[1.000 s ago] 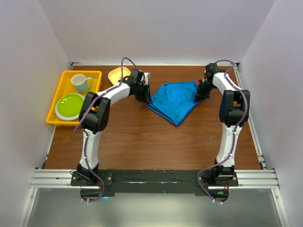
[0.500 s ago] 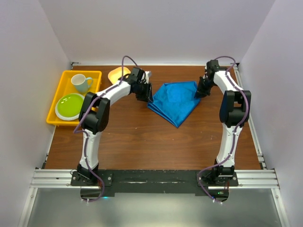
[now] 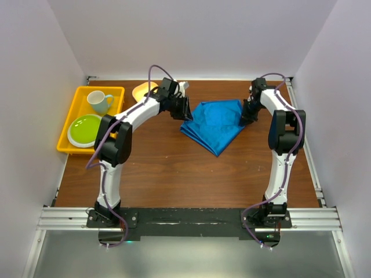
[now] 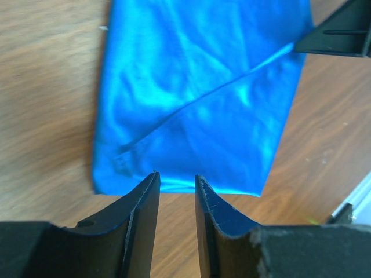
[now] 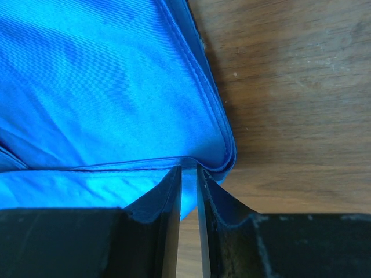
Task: Fold the napkin, place the utensils inside, and roll it up
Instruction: Fold the napkin
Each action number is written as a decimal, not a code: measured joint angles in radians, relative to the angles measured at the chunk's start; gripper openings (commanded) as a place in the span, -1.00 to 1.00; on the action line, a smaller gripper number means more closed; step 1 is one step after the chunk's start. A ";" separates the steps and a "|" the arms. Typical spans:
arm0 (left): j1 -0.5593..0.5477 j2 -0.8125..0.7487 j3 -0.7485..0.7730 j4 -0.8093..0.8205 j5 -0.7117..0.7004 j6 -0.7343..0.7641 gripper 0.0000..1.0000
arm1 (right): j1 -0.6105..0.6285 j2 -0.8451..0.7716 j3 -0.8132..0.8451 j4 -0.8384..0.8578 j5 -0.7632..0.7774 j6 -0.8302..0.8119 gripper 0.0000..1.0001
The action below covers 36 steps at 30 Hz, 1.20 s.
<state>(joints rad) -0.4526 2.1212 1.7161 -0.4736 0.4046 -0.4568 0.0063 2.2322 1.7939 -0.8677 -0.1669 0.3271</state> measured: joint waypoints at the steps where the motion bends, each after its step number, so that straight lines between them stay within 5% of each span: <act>1: -0.002 0.002 0.000 0.007 0.010 -0.005 -0.34 | 0.000 0.000 0.006 -0.006 0.000 -0.002 -0.50; 20: -0.009 0.011 -0.080 -0.019 -0.074 0.052 -0.37 | 0.000 0.017 0.074 -0.025 0.015 -0.047 -0.33; 30: -0.011 0.003 -0.082 -0.061 -0.126 0.083 -0.26 | 0.025 -0.008 0.102 -0.077 0.079 -0.075 0.43; 36: -0.011 -0.143 -0.108 -0.087 -0.125 0.074 -0.17 | 0.167 -0.137 0.104 -0.106 0.143 -0.118 0.73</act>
<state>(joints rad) -0.4633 1.9778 1.6077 -0.5610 0.2794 -0.3828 0.1734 2.0956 1.8980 -0.9741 -0.0238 0.2092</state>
